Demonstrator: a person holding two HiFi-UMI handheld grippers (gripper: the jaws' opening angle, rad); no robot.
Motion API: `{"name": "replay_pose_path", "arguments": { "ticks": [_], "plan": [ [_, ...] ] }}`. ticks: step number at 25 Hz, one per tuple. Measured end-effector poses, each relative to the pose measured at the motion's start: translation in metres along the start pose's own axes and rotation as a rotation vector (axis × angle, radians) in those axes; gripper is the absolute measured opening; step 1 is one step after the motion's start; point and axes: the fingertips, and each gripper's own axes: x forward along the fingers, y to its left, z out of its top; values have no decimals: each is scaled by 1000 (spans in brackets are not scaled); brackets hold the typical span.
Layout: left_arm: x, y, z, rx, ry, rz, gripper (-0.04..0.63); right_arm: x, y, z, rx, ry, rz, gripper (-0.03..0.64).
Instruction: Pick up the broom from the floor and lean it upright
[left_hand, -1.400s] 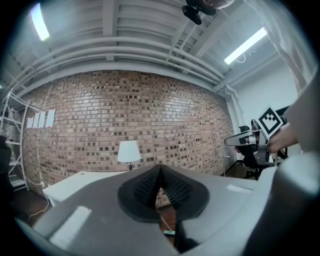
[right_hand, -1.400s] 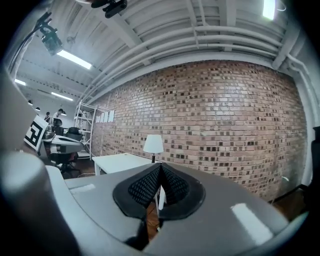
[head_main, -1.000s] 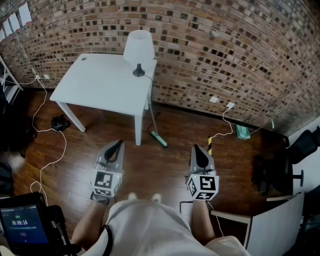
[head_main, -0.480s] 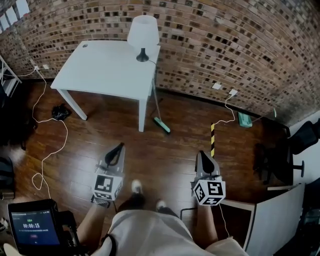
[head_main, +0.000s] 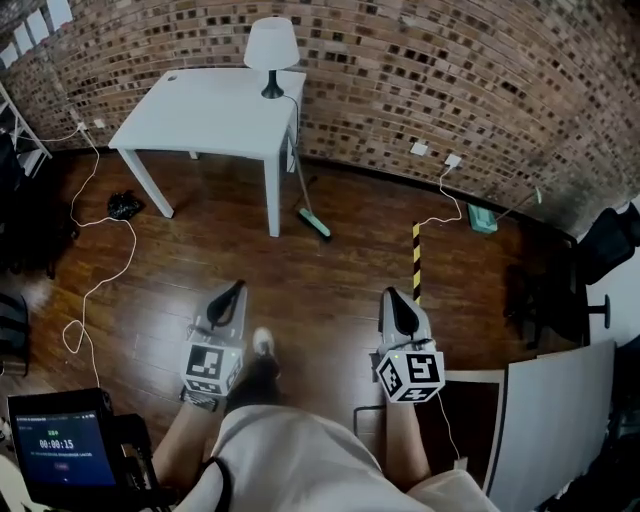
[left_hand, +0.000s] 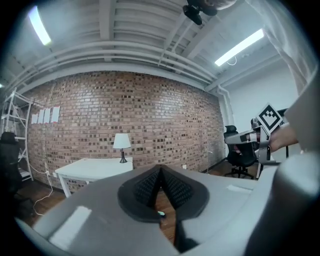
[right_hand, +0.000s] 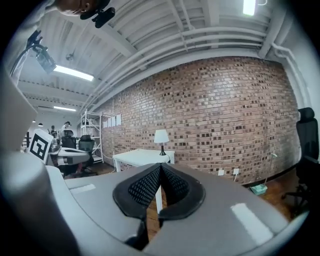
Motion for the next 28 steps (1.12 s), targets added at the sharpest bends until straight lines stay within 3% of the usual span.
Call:
{"name": "replay_pose_path", "arguments": {
  "ticks": [7,11,19,28],
  "plan": [
    [-113,-110,0,8,-15,43,0,-147,-3,-14,-7,-27,56,14],
    [-159,-147,13,21,-23,52,0,-200,1,-12,-2,-22,79,14],
    [-214,-155,16,14,-12,48,0,-251,29,-19,37,-13,51,14],
    [-214,-158,18,29,-21,-16,0,-261,38,-18,12,-16,-3,14]
  ]
}}
